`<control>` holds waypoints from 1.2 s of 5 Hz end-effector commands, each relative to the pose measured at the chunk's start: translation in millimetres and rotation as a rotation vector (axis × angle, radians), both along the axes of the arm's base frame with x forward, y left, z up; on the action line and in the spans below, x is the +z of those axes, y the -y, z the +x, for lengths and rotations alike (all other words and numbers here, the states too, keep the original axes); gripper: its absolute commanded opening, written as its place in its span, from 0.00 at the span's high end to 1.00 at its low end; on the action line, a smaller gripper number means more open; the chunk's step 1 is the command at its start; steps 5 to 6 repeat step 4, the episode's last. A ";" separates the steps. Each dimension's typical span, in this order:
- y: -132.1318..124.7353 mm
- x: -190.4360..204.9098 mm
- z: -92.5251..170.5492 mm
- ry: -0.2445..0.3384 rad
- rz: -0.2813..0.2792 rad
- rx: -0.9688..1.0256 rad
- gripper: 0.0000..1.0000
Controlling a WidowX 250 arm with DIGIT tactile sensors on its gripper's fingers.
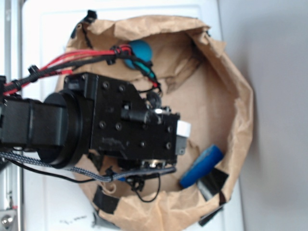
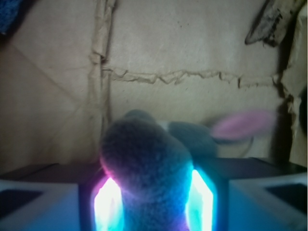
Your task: Grab the gray animal.
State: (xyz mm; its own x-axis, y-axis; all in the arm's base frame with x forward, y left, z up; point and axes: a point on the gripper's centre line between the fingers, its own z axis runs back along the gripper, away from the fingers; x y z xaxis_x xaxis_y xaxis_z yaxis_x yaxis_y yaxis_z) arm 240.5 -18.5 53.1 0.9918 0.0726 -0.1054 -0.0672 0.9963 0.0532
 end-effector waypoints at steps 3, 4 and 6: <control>-12.1 145.7 13.7 0.235 -0.194 0.043 1.00; -7.9 142.9 10.8 0.264 -0.113 0.027 1.00; -7.9 142.9 10.8 0.264 -0.113 0.027 1.00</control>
